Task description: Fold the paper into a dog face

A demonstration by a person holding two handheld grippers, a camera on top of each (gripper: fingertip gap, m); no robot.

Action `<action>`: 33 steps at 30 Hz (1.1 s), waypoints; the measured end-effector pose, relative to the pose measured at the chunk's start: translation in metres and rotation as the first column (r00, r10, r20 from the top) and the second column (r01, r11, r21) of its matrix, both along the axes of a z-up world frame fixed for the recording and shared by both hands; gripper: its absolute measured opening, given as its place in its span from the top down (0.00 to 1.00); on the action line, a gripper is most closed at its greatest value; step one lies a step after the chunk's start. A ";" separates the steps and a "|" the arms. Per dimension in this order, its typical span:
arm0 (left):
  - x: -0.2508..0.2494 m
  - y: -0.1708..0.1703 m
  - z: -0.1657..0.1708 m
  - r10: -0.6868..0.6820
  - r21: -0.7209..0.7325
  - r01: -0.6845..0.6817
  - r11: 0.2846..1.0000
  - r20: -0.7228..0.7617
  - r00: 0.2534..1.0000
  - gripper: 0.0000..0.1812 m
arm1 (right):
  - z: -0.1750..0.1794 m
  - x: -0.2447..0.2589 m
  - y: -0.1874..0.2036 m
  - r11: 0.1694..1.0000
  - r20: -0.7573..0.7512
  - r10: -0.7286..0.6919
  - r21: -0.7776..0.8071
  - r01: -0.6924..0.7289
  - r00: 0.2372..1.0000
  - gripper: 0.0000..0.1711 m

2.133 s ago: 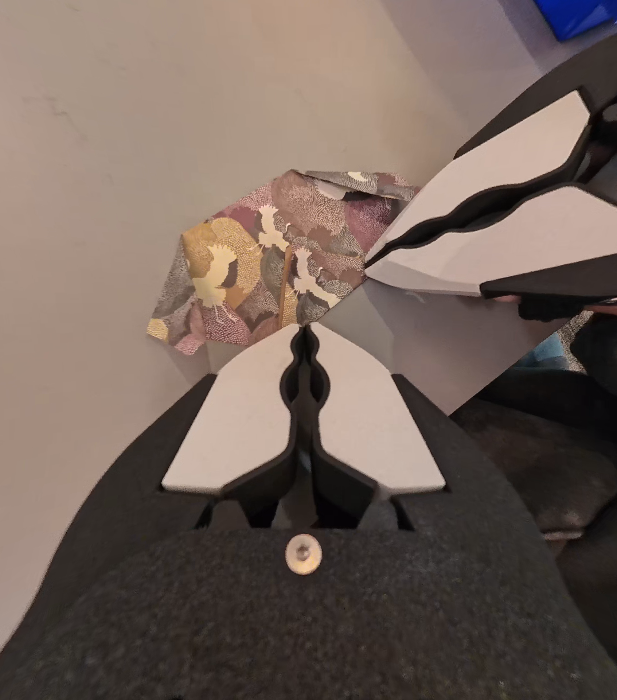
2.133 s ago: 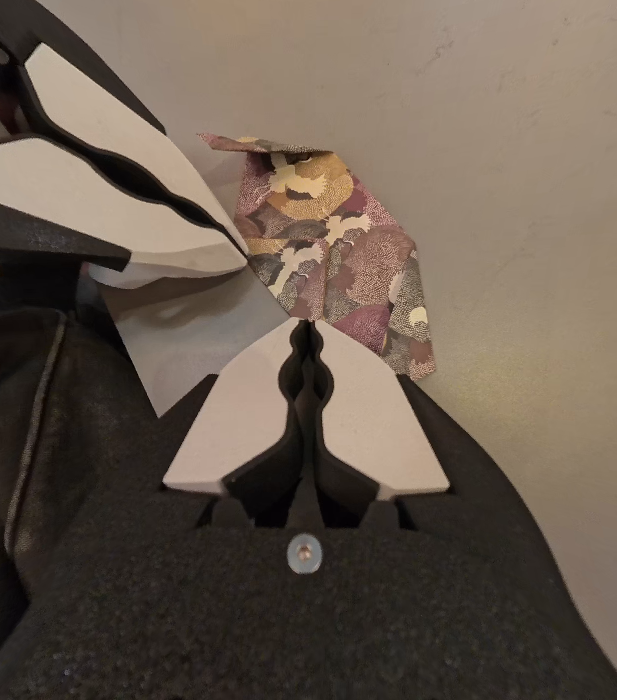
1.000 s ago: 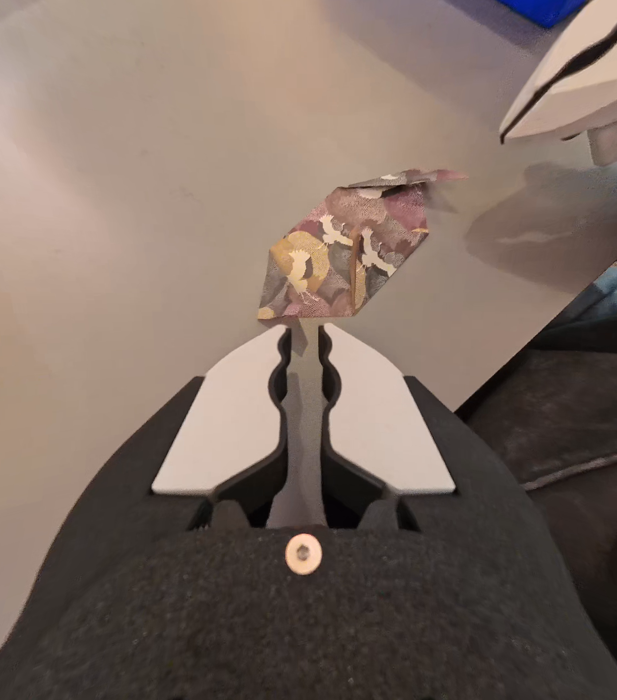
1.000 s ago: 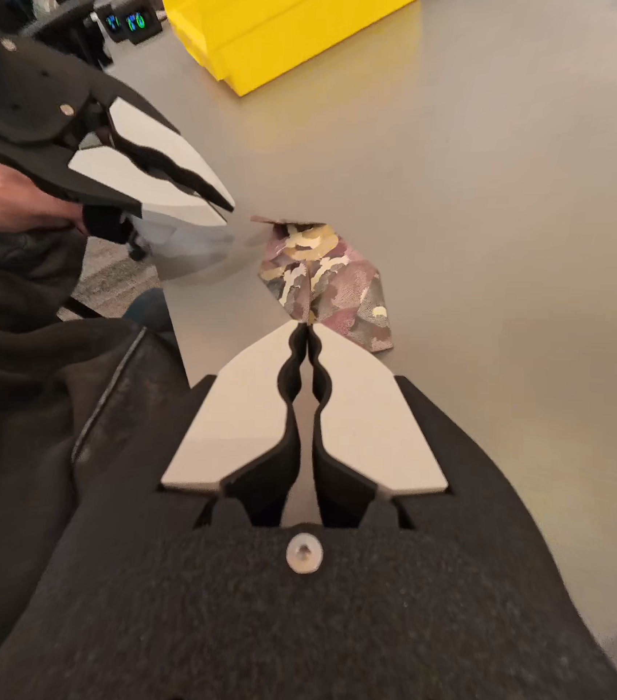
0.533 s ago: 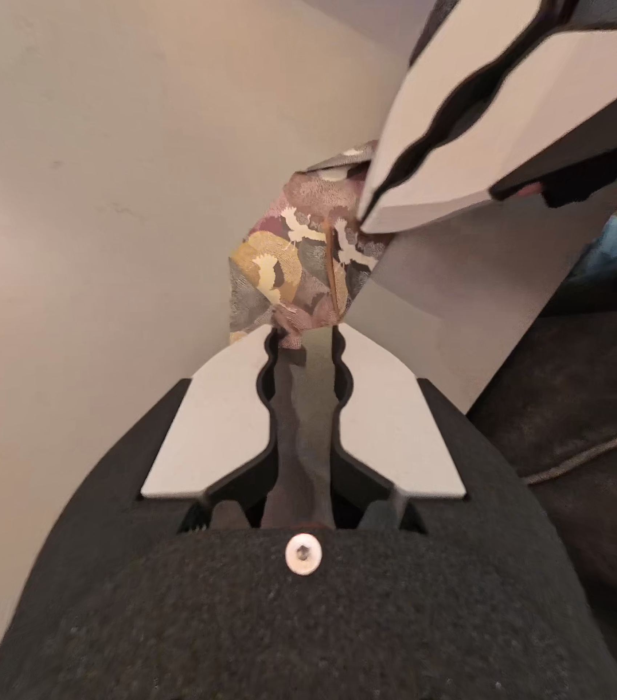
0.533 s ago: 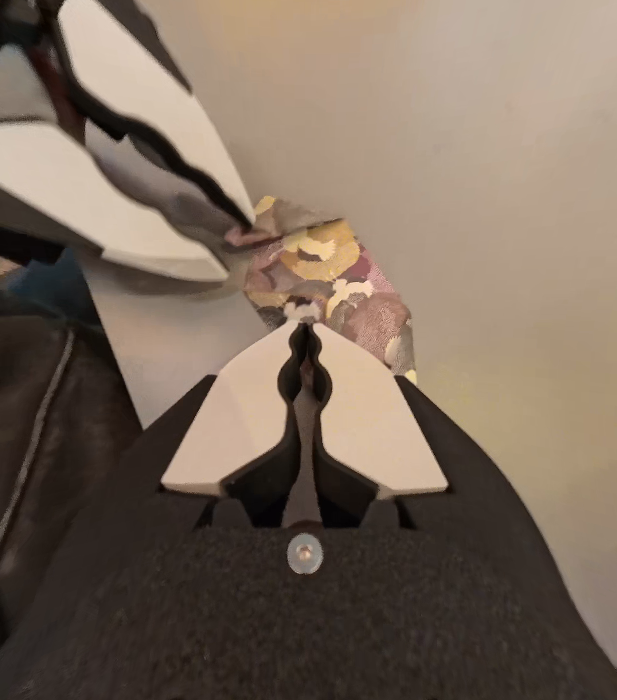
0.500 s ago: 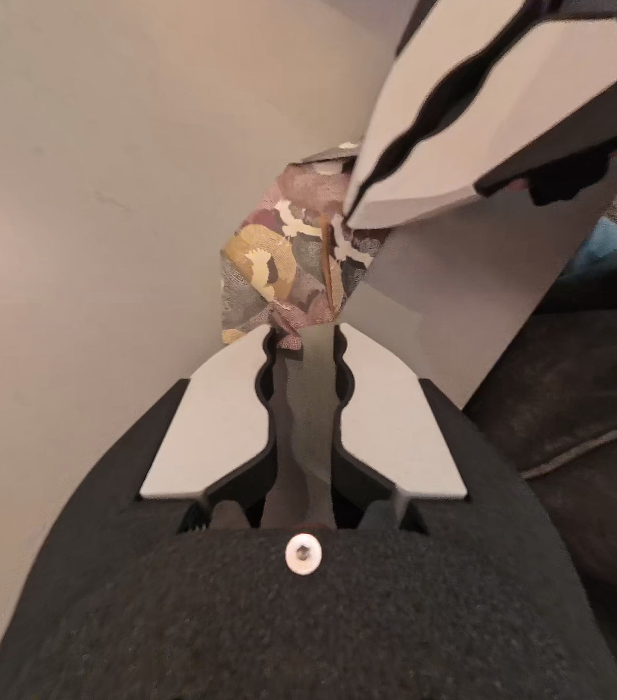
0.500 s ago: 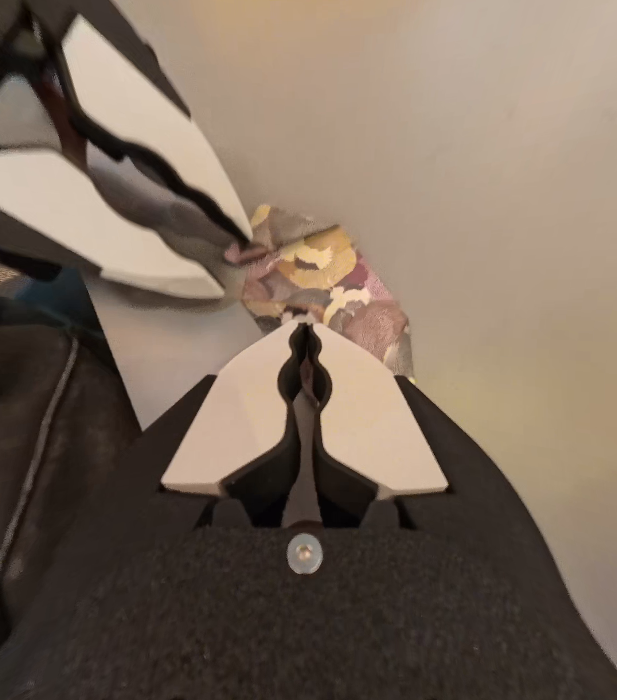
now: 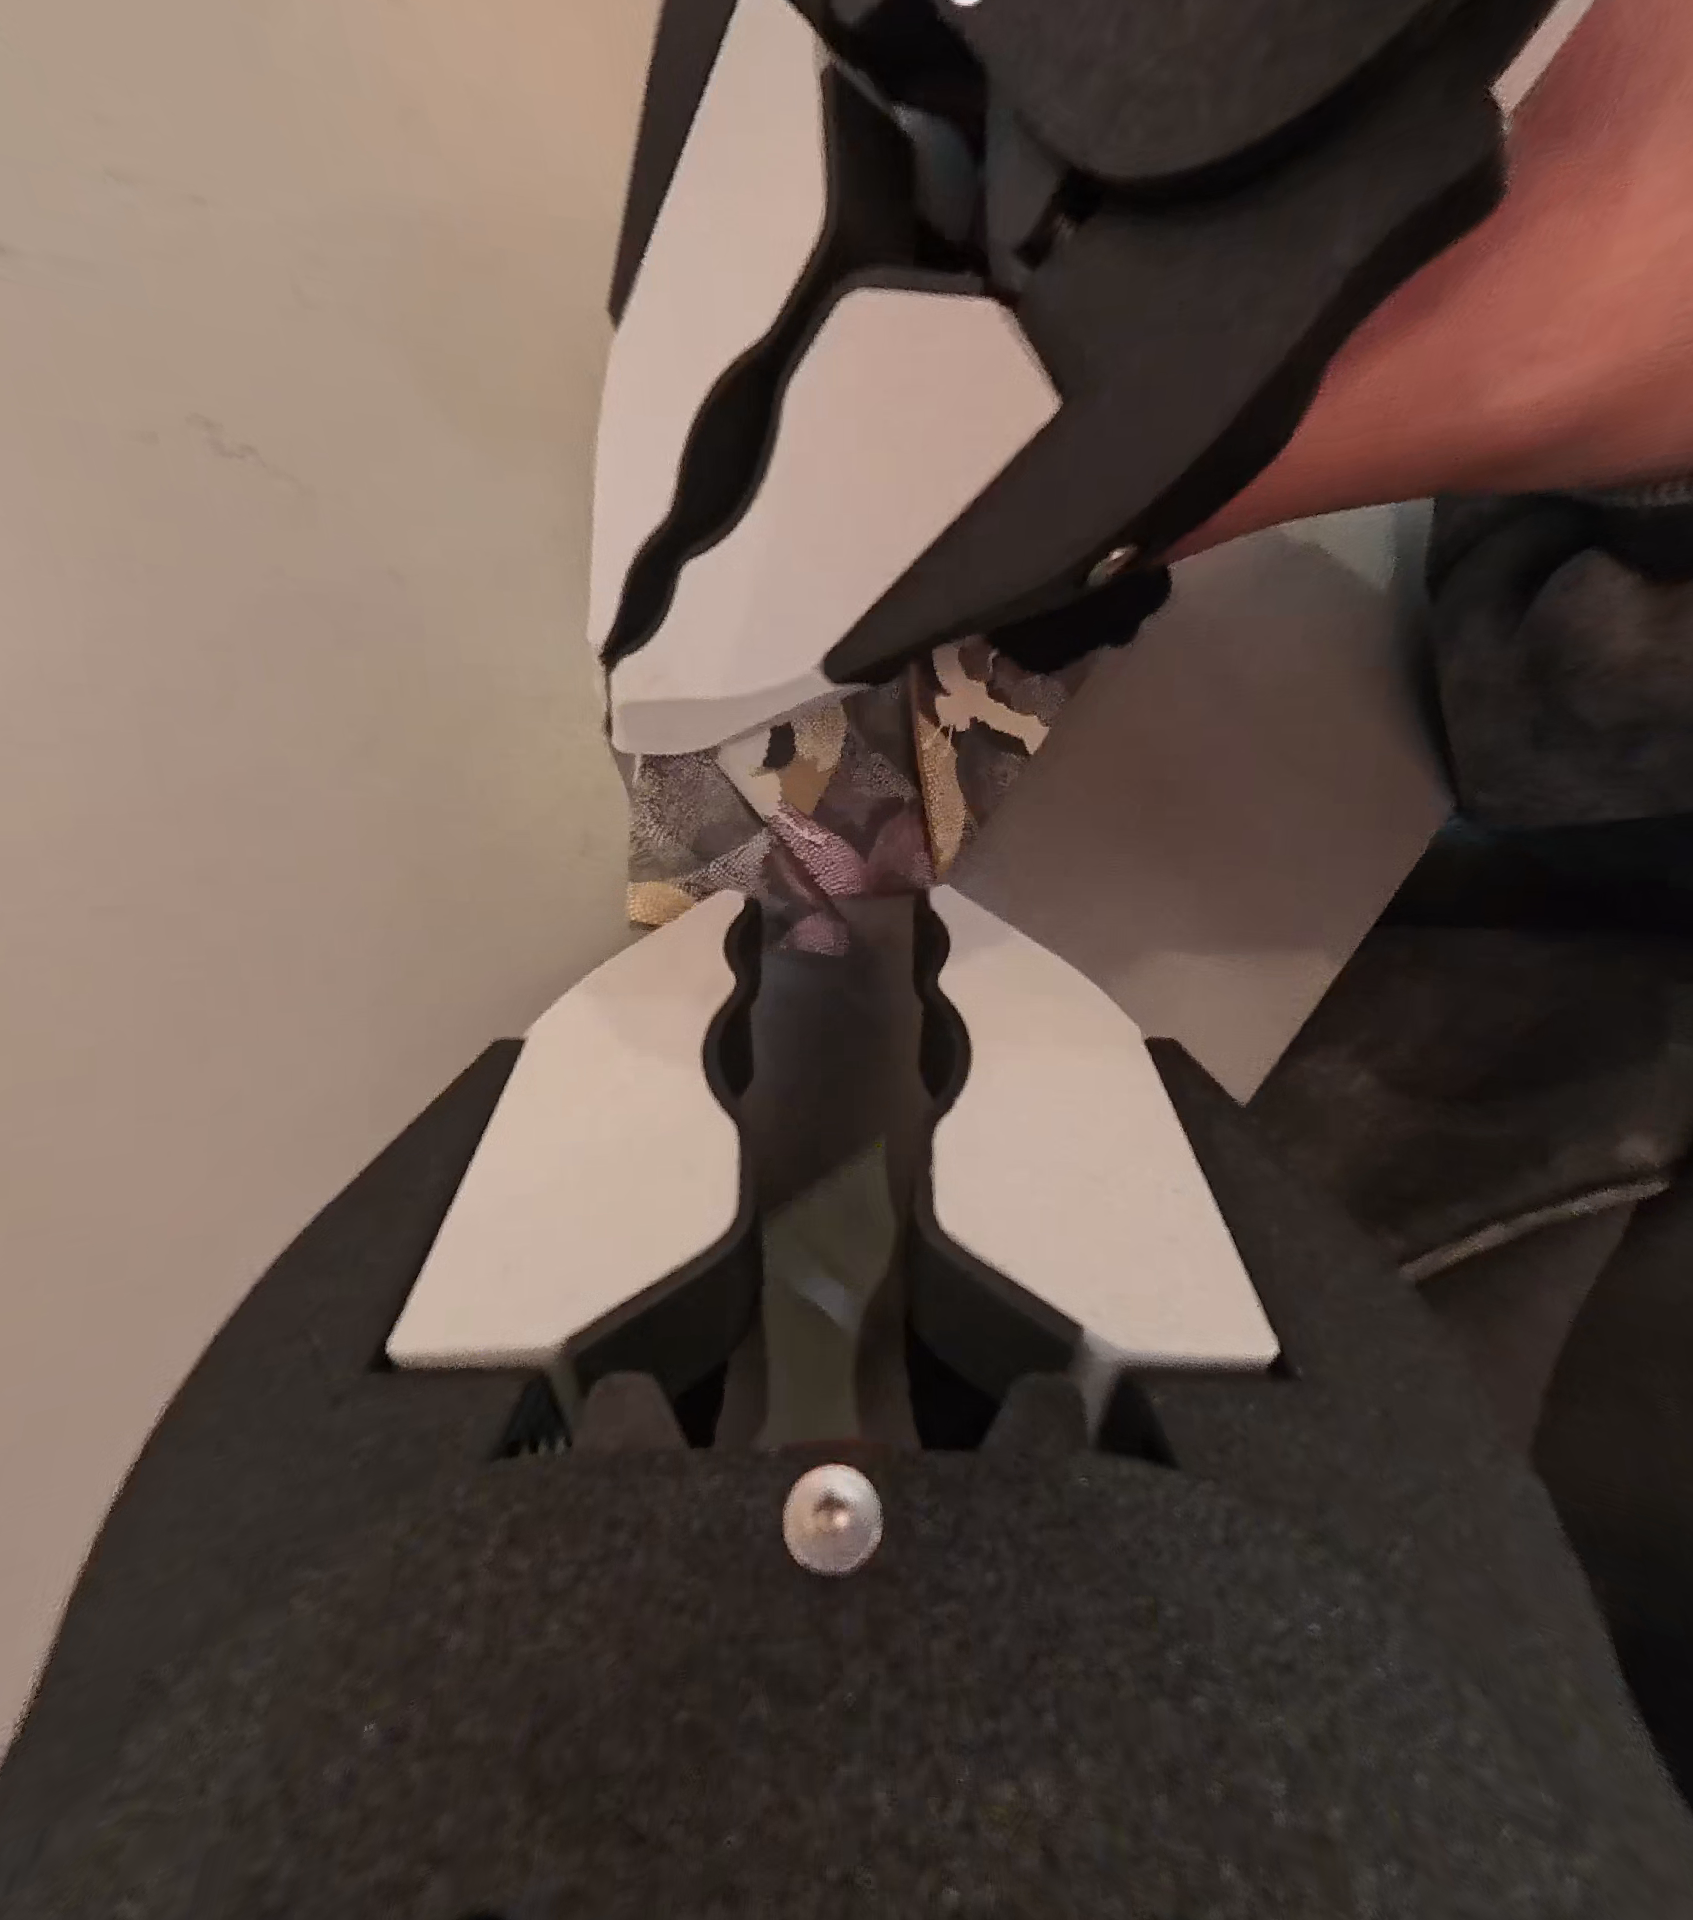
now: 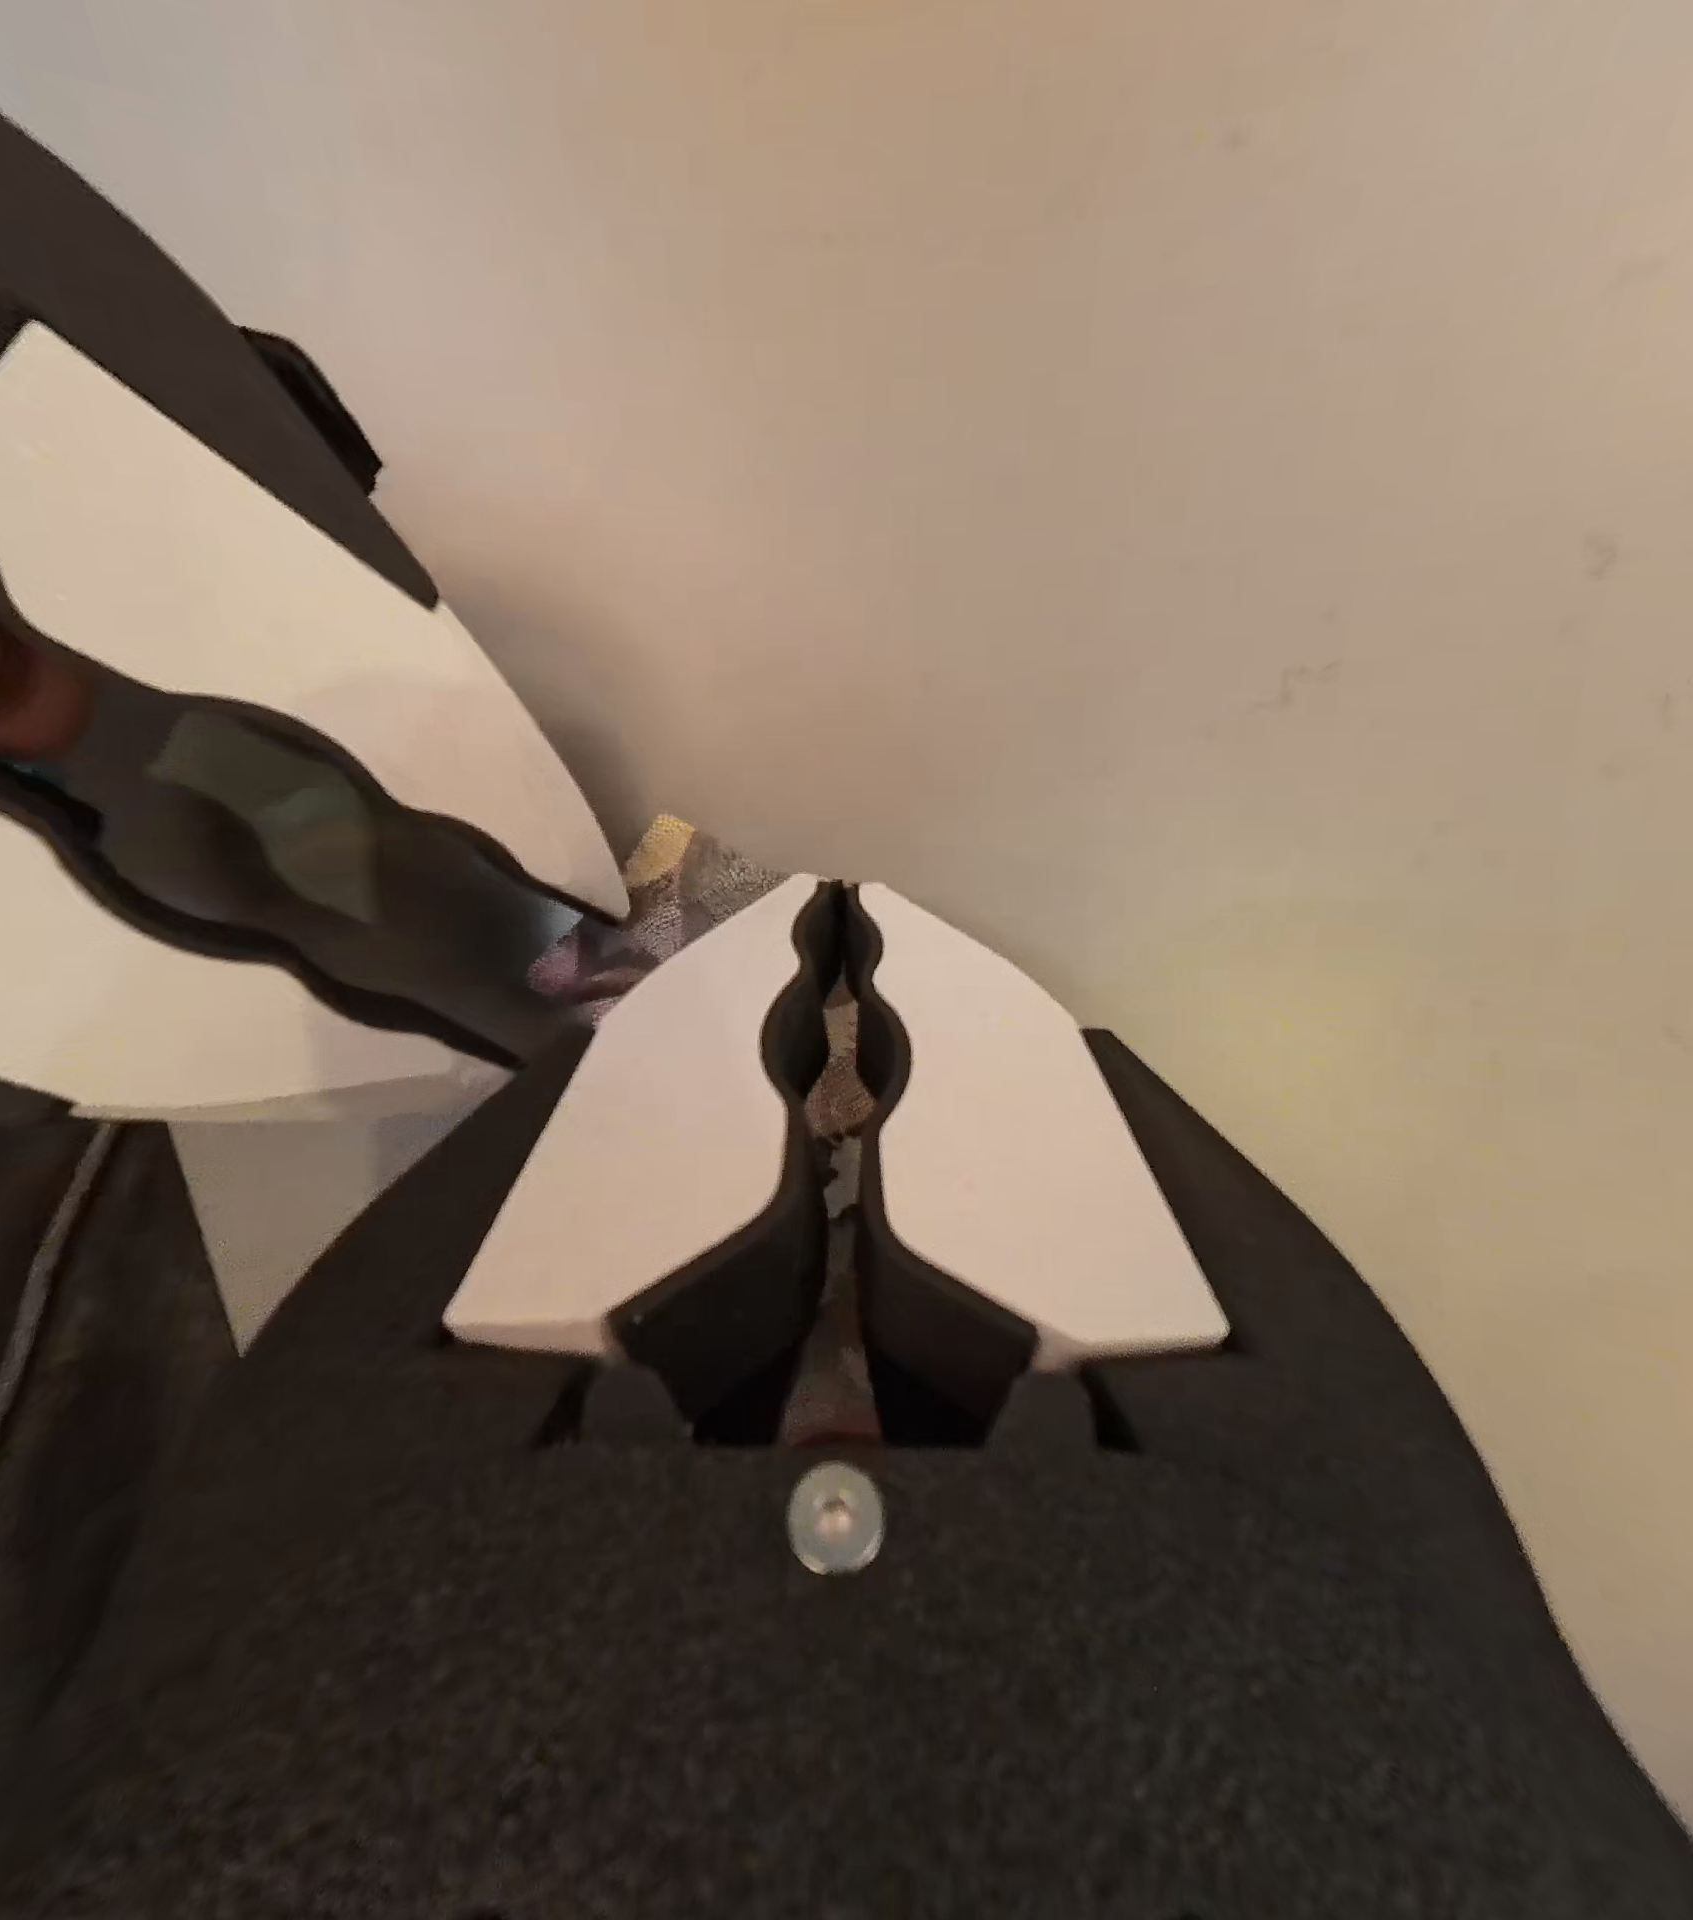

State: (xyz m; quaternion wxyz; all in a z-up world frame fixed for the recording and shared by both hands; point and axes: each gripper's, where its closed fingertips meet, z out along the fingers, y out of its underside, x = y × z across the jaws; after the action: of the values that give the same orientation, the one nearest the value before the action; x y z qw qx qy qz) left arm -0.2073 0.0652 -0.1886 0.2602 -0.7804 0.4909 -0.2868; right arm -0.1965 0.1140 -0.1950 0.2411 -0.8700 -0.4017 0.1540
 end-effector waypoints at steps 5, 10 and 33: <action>0.000 0.012 0.013 0.065 -0.017 -0.064 0.998 0.043 0.997 0.91 | 0.000 -0.001 0.002 0.998 -0.006 0.010 0.054 -0.010 1.000 1.00; 0.005 0.032 0.022 0.167 -0.047 -0.166 0.985 0.034 0.985 1.00 | 0.000 -0.002 0.002 0.999 -0.077 0.000 0.039 0.003 0.997 1.00; 0.005 0.036 -0.005 0.163 0.007 -0.165 0.986 -0.171 0.972 1.00 | 0.005 0.012 -0.006 0.997 -0.065 0.054 0.053 -0.051 0.996 1.00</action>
State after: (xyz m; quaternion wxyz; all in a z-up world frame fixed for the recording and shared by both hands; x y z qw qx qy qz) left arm -0.2023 0.1009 -0.1936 0.2371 -0.8410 0.4442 -0.1980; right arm -0.1848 0.1076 -0.1896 0.2725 -0.8470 -0.4201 0.1787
